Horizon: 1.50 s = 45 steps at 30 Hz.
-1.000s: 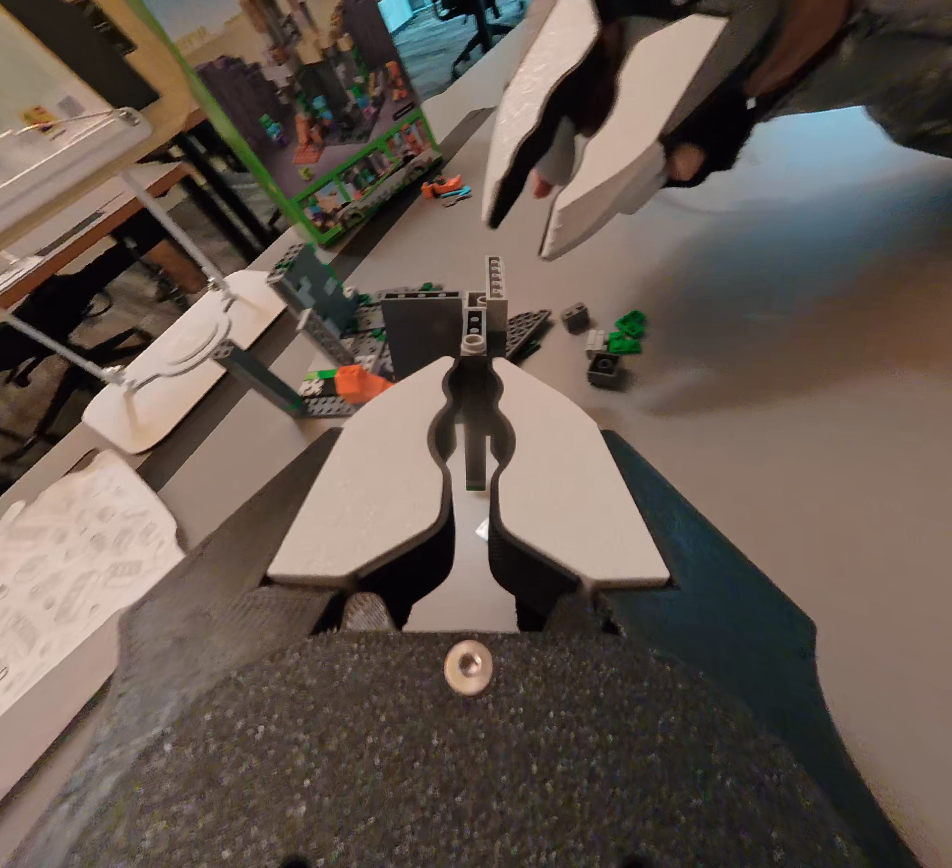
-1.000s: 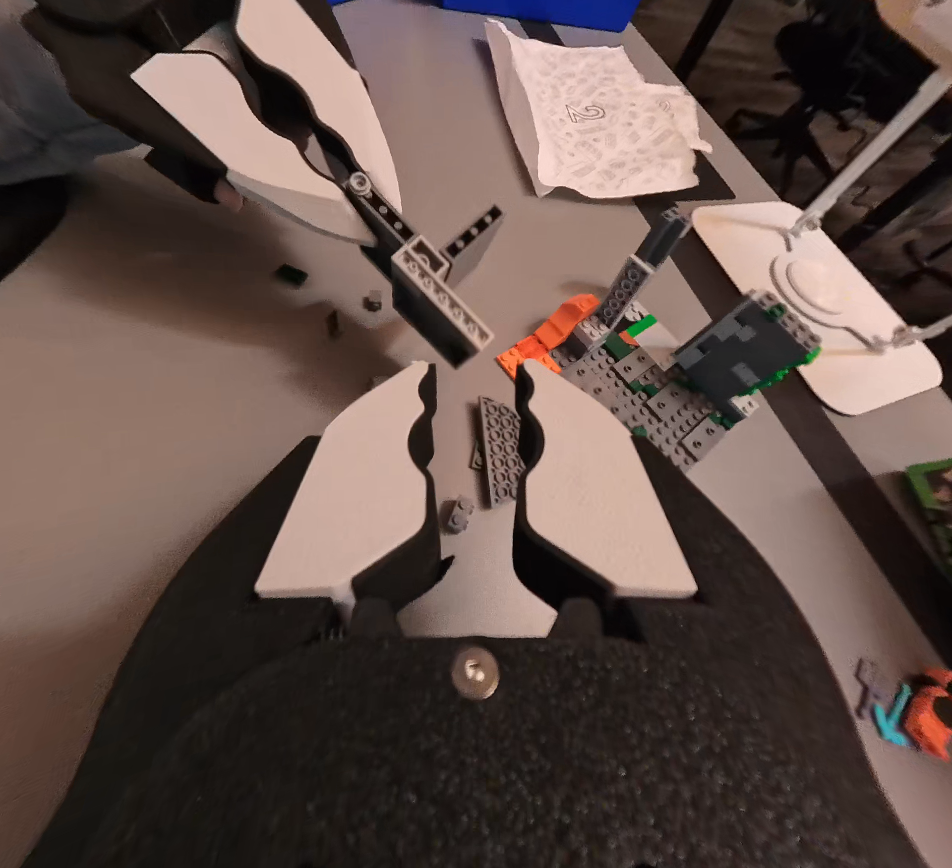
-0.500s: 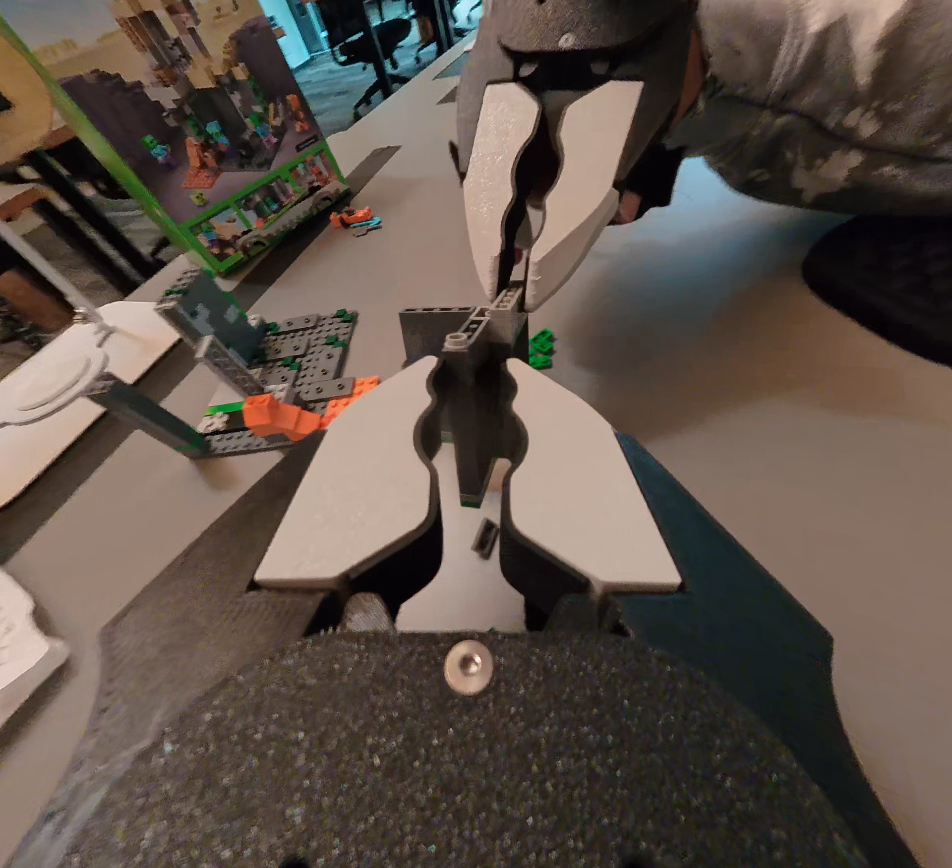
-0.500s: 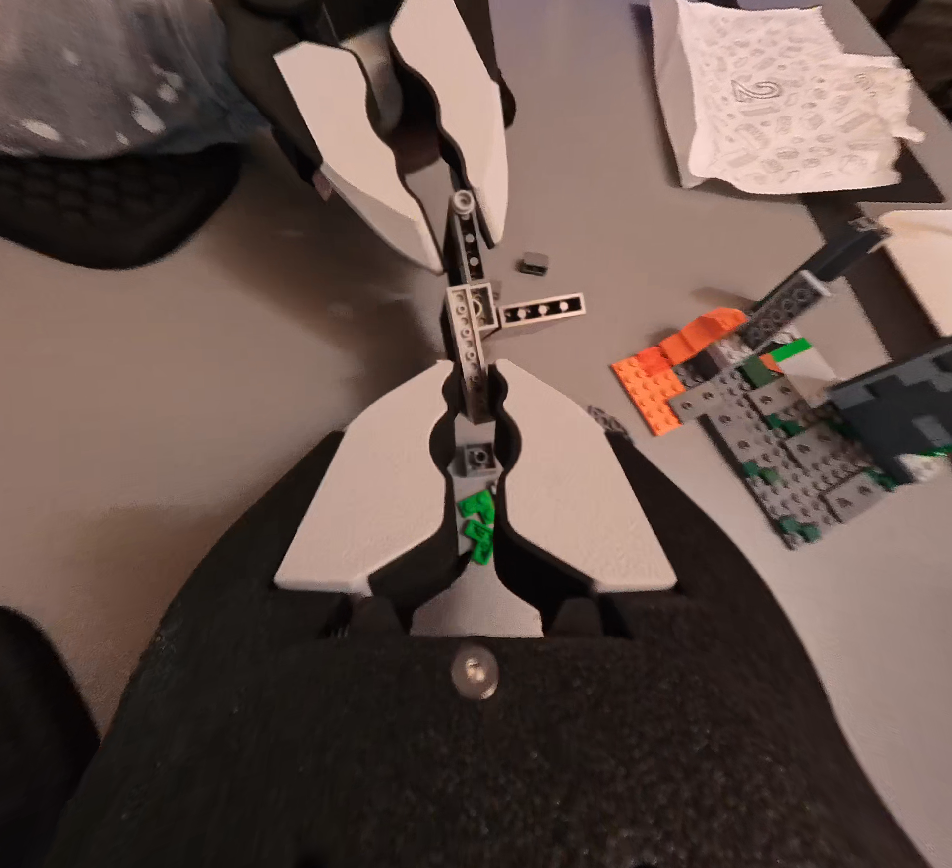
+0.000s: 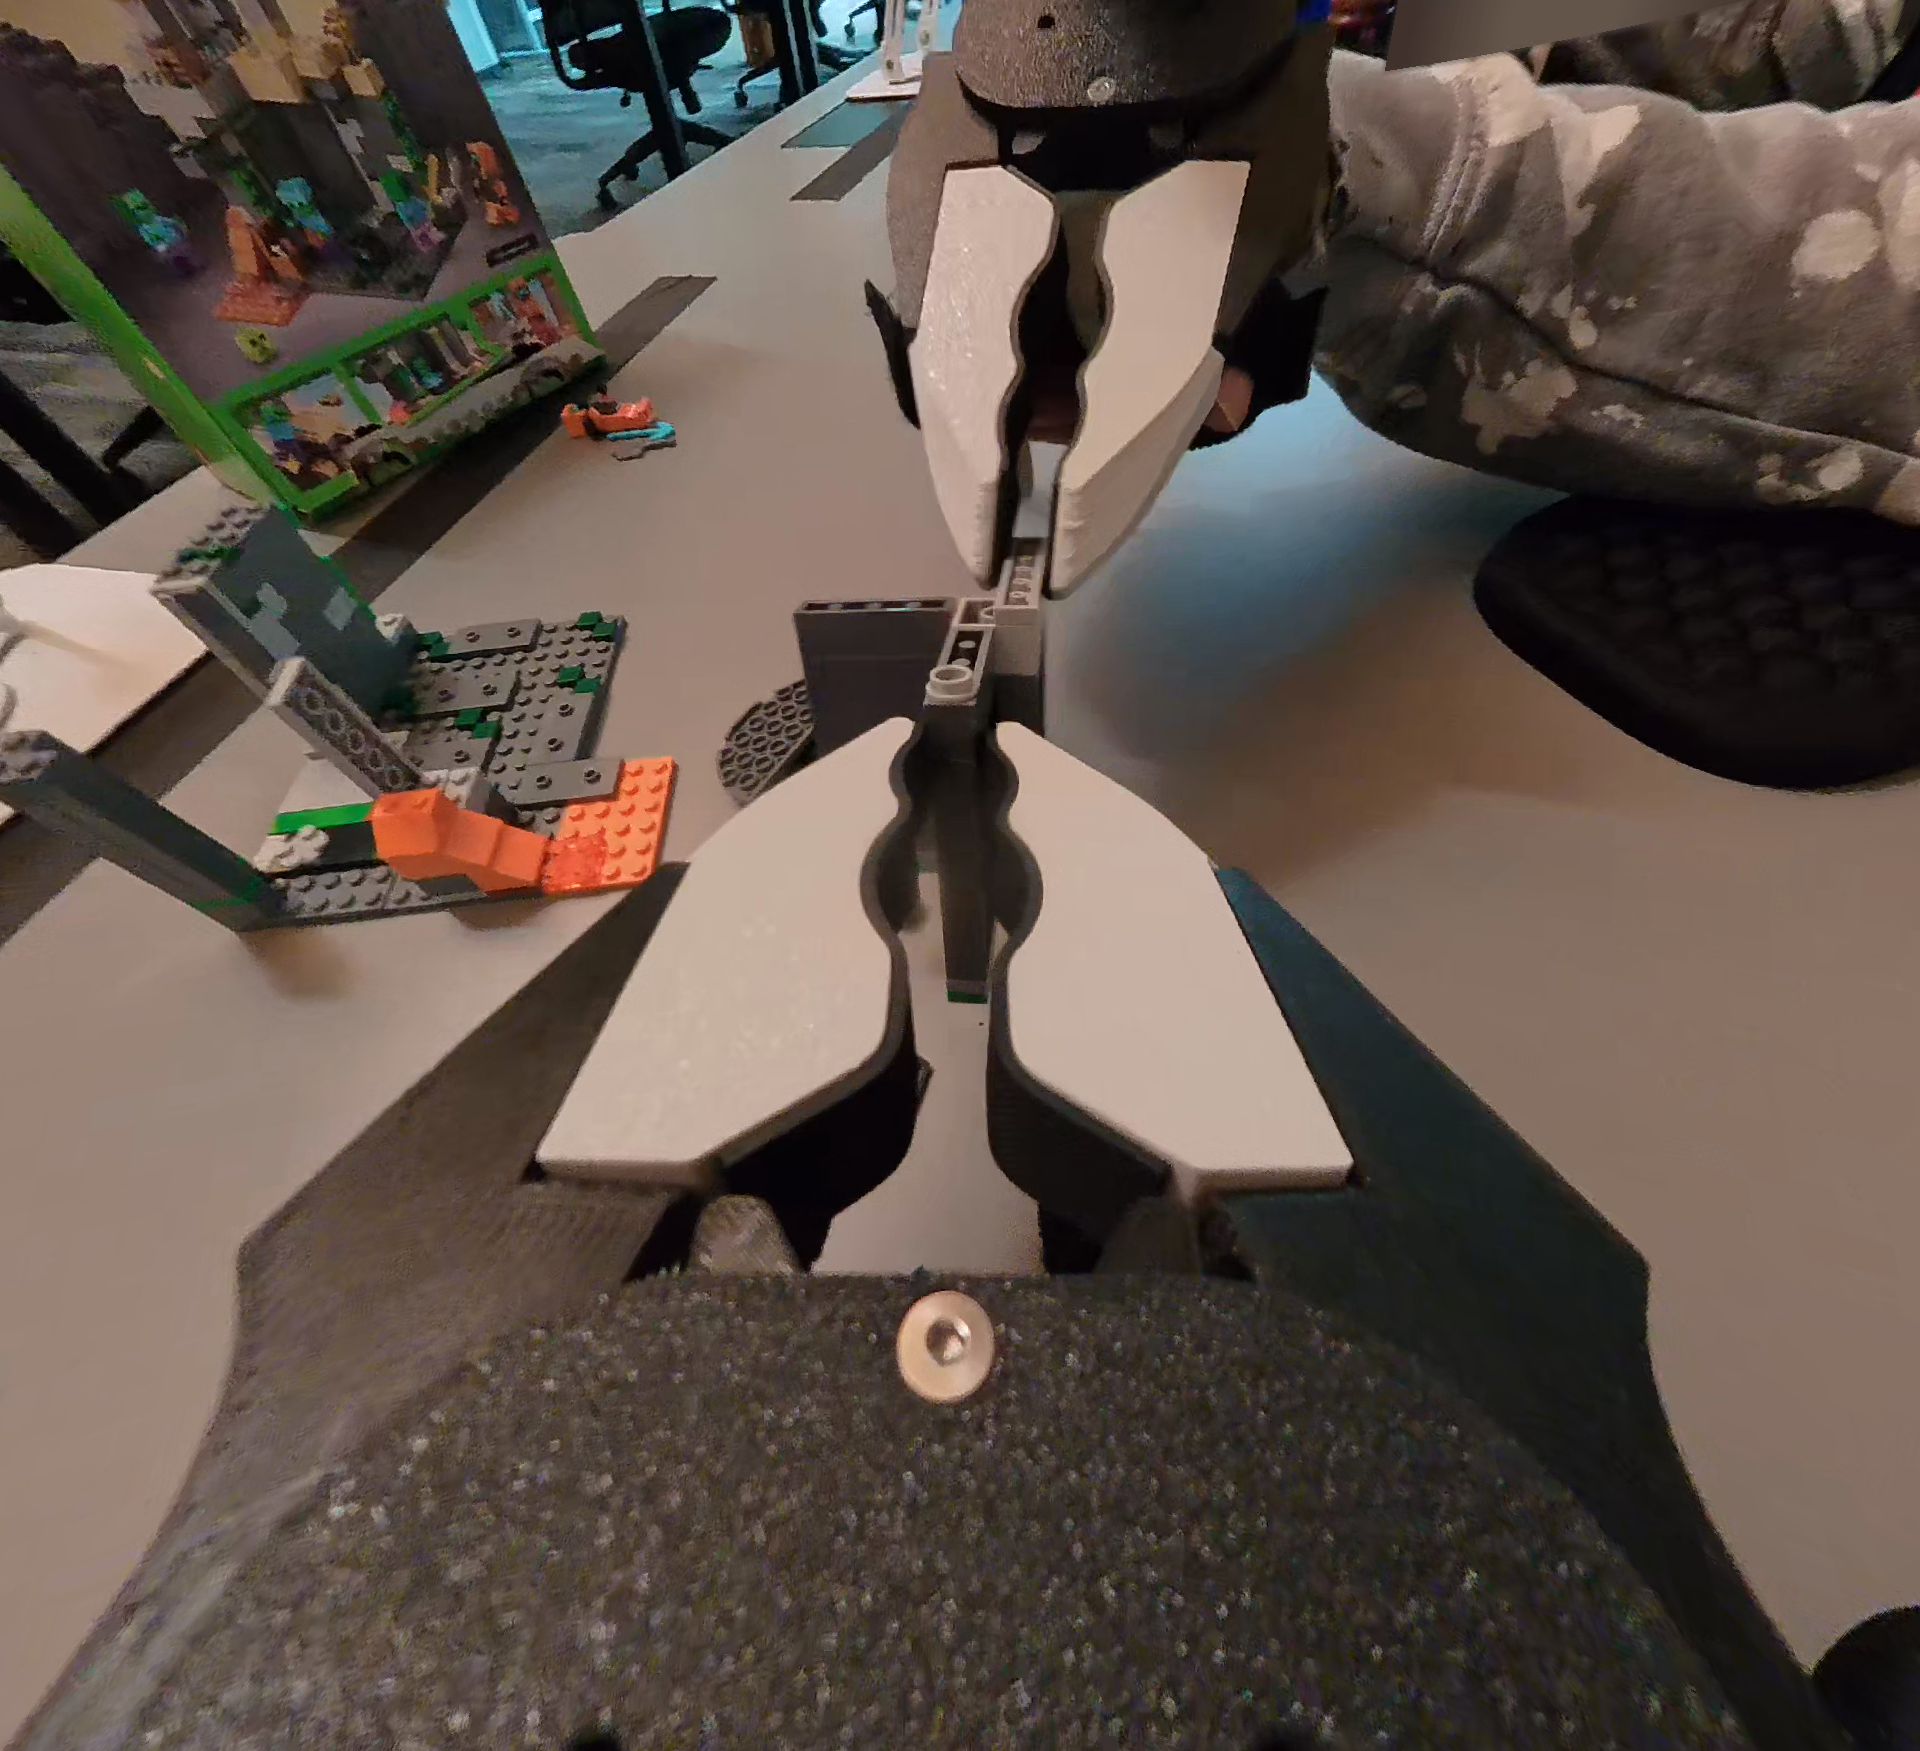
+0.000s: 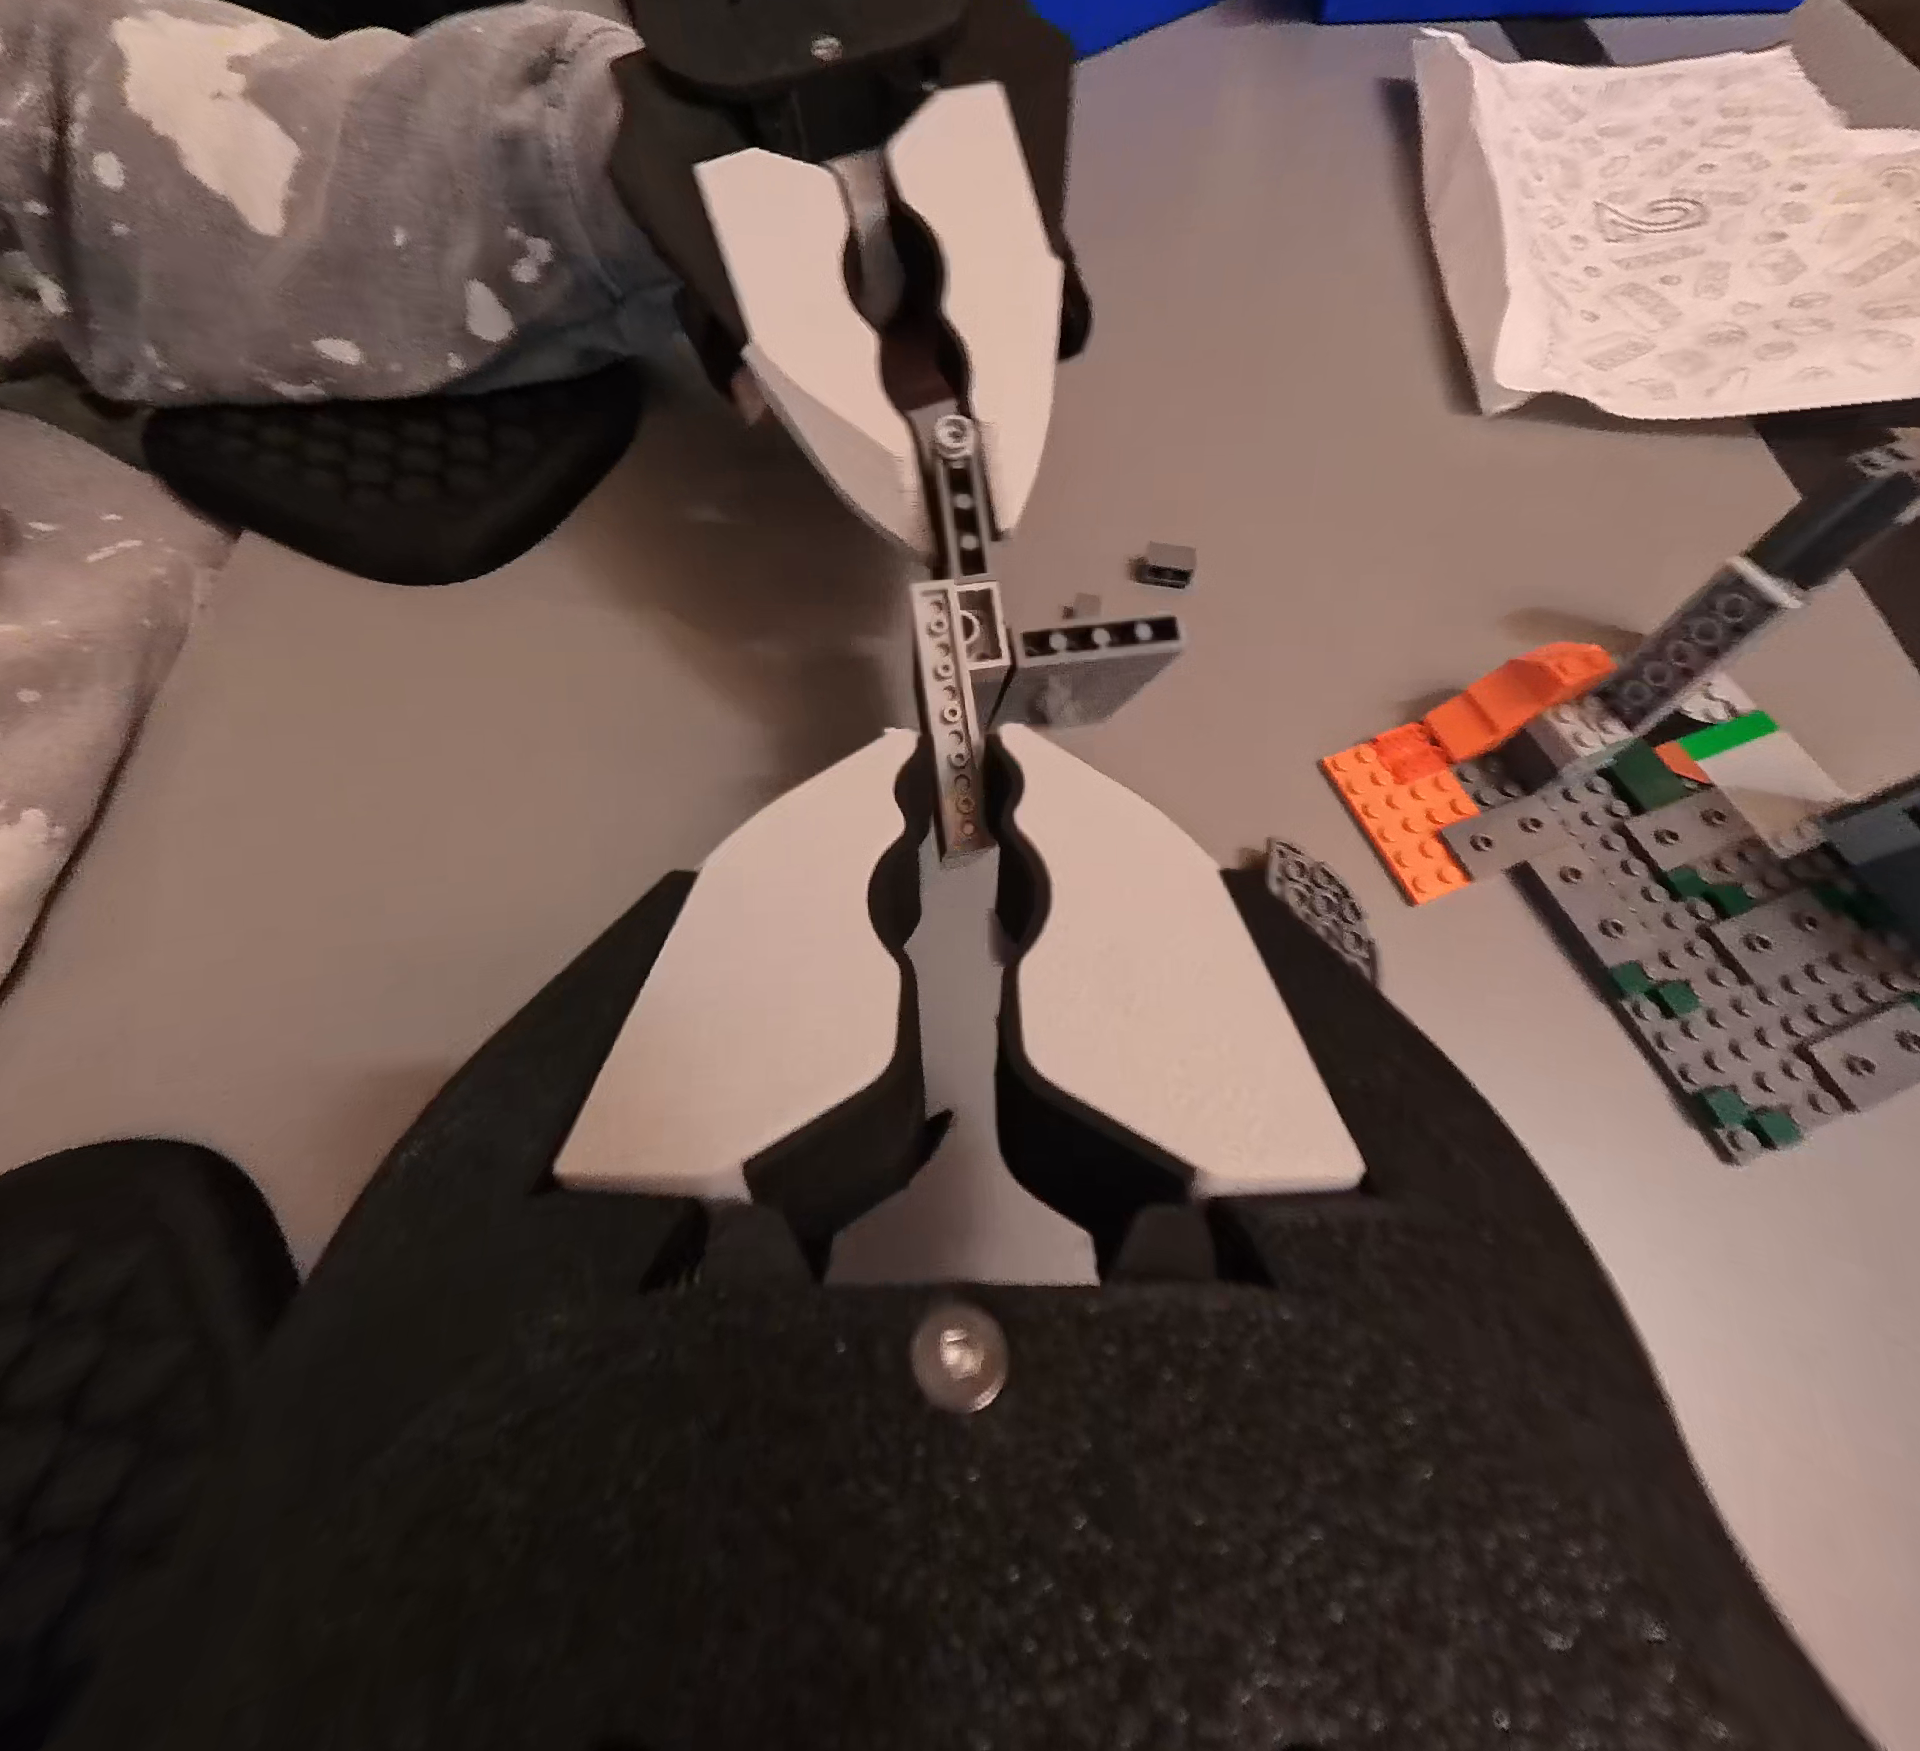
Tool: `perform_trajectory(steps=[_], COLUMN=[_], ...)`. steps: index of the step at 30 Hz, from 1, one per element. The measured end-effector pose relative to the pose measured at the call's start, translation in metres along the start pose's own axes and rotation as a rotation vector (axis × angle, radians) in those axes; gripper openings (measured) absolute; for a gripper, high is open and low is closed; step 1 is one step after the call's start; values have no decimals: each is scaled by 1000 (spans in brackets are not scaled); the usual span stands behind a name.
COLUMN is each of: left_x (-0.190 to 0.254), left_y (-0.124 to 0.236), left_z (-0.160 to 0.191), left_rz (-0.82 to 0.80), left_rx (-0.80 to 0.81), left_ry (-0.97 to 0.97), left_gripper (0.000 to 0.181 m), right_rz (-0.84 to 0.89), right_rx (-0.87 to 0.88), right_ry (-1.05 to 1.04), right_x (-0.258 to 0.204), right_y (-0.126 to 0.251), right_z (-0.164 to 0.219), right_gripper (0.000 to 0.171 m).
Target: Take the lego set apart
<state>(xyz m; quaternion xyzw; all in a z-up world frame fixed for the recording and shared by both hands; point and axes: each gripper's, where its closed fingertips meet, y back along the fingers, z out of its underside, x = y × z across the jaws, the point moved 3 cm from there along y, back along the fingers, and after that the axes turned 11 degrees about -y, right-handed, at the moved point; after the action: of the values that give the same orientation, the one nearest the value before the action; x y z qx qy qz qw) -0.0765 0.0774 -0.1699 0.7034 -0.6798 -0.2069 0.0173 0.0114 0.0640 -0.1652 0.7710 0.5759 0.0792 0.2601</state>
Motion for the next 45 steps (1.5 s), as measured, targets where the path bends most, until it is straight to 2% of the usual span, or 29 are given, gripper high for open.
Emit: perform_trajectory(steps=[3, 8, 16, 32, 33, 34, 35, 36, 38, 39, 42, 45], left_x=[-4, -5, 6, 12, 11, 3, -2, -1, -4, -5, -7, -10], left_y=[0, -4, -10, -9, -9, -7, -2, 2, 7, 4, -5, -1], left_z=[-5, -1, 2, -5, -4, 14, 25, 15, -27, -33, -26, -13], left_rz=[-71, -149, -126, -21, -22, -59, -70, -68, -138, -148, -172, -181], left_rx=[-44, -168, -234, -148, -155, -292, -308, -231, -86, -112, -171, -190], left_ry=[-54, -191, -317, -262, -260, -268, -269, -239, -281, -300, -340, -299], left_gripper=[8, 8, 9, 9, 9, 9, 9, 9, 8, 9, 9, 8], right_rz=[47, 136, 189, 132, 113, 76, 72, 117, 143, 117, 65, 47], right_rx=[57, 89, -35, -24, 1, 66, 119, 101, 39, 61, 127, 162], right_ry=[4, 154, 239, 289, 285, 272, 266, 294, 314, 294, 268, 260], right_x=[0, -17, -17, -25, -28, -34, -36, -34, -32, -34, -37, -38], right_y=[5, -7, -33, -23, -20, -12, 0, 7, 1, -4, -4, 1], right_z=[-15, -40, -26, -29, -32, -41, -50, -51, -41, -40, -48, -52], right_gripper=[22, 17, 10, 6, 6, 7, 6, 6, 7, 7, 7, 7])
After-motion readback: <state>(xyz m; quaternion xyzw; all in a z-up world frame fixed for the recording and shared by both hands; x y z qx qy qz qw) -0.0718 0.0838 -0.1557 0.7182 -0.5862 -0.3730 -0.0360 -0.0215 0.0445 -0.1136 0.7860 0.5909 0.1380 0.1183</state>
